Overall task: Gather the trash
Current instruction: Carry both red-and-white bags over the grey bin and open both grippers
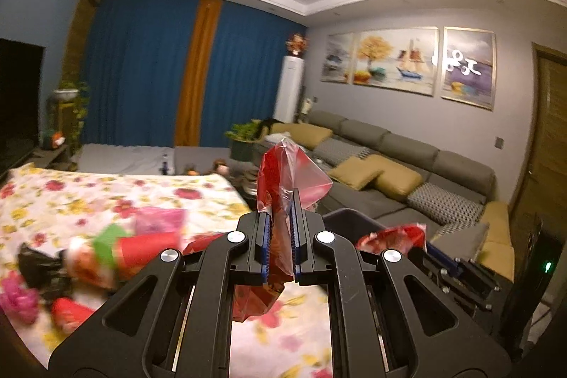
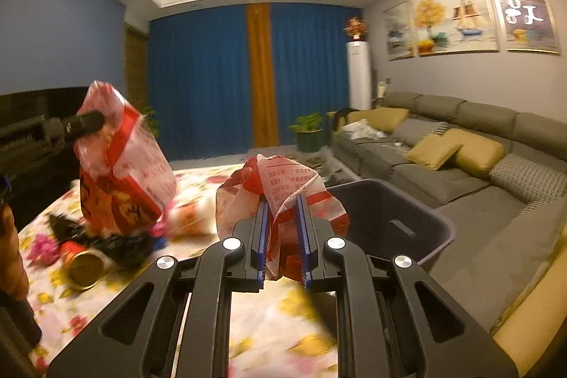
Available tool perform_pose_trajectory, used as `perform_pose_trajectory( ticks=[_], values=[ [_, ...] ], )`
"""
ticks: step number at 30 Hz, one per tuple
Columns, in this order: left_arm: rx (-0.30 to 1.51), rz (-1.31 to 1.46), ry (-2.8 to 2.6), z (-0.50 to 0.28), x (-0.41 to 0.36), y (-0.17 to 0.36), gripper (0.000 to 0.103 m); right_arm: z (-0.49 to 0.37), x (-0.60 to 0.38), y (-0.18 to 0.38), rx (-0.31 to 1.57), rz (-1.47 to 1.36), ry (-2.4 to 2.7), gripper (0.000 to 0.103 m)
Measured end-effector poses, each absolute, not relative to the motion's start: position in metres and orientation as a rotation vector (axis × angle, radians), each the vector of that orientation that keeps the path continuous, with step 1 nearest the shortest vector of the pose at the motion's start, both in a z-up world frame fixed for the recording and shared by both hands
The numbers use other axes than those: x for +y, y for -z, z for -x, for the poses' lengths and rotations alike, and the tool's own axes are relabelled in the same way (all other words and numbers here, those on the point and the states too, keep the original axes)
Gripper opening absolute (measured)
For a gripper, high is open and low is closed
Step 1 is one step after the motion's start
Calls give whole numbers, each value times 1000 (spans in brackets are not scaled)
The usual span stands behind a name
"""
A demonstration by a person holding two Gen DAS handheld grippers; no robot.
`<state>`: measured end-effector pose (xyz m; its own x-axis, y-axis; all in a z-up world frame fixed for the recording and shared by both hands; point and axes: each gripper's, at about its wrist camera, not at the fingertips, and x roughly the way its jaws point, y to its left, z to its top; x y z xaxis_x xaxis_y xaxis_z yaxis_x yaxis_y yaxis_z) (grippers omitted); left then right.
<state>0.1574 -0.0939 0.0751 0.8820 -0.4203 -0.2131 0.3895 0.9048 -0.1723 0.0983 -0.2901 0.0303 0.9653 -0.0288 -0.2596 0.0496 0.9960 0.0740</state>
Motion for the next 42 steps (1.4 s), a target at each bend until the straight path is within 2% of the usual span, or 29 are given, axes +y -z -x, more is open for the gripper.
perform_pose_trajectory(
  ticks=[7, 14, 30, 36, 38, 40, 42],
  values=[
    [257, 118, 550, -190, -172, -66, 9, -114, -331, -35, 226, -74, 145, 16],
    [266, 107, 607, -216, -218, -51, 9, -129, -355, -30, 213, -86, 176, 16],
    [352, 117, 629, -267, -248, -17, 11, -148, -361, -16, 223, -123, 200, 17],
    [378, 131, 642, -275, -252, -12, 12, -150, -361, -18, 214, -120, 187, 24],
    [388, 134, 639, -279, -253, -10, 17, -149, -362, -18, 209, -122, 189, 26],
    [408, 140, 644, -283, -252, -8, 23, -148, -362, -17, 207, -128, 192, 37],
    [412, 139, 626, -284, -250, -6, 42, -147, -363, -17, 205, -130, 198, 42]
  ],
)
